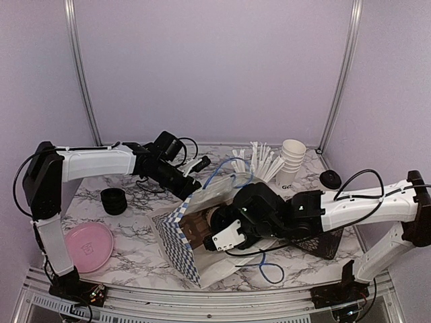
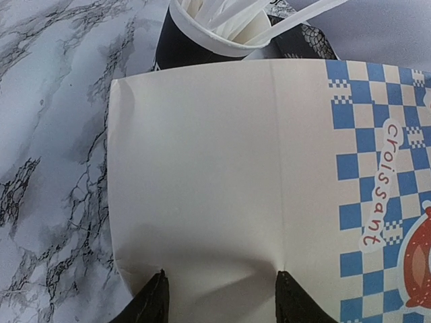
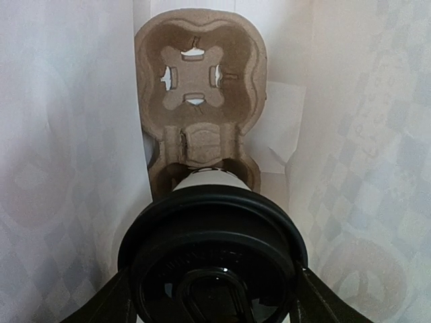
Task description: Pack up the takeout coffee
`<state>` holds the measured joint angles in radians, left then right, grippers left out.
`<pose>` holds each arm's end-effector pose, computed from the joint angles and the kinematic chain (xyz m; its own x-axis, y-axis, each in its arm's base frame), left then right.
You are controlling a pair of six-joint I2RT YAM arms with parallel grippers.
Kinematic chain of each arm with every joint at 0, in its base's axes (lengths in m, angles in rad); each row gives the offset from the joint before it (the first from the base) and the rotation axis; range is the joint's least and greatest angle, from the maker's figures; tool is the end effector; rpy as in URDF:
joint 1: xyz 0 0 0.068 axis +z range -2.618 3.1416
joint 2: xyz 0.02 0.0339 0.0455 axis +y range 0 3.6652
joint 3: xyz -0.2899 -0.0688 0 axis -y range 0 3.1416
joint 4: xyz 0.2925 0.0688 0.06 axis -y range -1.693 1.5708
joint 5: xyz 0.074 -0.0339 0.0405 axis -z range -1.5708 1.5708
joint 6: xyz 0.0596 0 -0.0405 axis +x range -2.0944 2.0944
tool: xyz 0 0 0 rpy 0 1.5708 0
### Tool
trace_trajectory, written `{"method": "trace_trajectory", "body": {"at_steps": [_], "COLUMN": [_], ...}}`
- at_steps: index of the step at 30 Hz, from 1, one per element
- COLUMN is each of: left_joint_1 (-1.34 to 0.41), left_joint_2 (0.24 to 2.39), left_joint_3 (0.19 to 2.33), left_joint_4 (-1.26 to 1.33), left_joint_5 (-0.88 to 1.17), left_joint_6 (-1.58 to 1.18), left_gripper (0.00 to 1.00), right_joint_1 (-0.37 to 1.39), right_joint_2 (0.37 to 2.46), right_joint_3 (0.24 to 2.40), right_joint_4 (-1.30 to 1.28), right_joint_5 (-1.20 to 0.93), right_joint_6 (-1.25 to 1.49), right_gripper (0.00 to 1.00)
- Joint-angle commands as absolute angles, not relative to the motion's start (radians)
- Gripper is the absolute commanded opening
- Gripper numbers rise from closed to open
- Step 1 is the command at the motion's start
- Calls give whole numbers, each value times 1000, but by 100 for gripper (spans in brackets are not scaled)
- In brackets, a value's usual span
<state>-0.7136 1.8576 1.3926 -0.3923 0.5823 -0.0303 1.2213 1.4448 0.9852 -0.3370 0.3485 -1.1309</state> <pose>0.3349 -0.3333 0.2204 -0.5961 0.4827 -0.6416 0.8011 0.4106 -0.4354 0.1435 0.3343 0.2322 0.6208 -0.7802 -0.0768 -0.5628 -0.3752 -0.7366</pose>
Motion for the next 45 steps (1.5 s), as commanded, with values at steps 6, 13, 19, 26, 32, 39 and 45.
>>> {"method": "trace_trajectory", "body": {"at_steps": [6, 13, 19, 26, 32, 39, 45], "left_joint_1": [-717, -718, -718, -717, -718, -718, -718], "left_joint_2": [1912, 1920, 1919, 1935, 1935, 1934, 1934], "left_joint_3": [1401, 1409, 1404, 1403, 1405, 1407, 1399], "left_joint_4": [-448, -447, -448, -447, -446, -446, -445], "left_joint_5": [704, 692, 691, 732, 741, 726, 718], "left_joint_6": [-5, -5, -5, 32, 42, 49, 57], "left_gripper": [53, 53, 53, 53, 52, 53, 53], "right_joint_1": [1213, 1240, 1260, 1272, 1287, 1286, 1286], "right_joint_2": [1479, 1454, 1441, 1427, 1394, 1376, 1379], "right_joint_3": [1145, 1149, 1143, 1153, 1139, 1069, 1047], "right_joint_4": [-562, -650, -690, -697, -689, -640, -606], "right_joint_5": [301, 326, 335, 329, 322, 320, 319], "right_joint_6": [-1021, -1012, -1010, -1010, -985, -998, -1001], "right_gripper": [47, 47, 47, 47, 47, 47, 47]}}
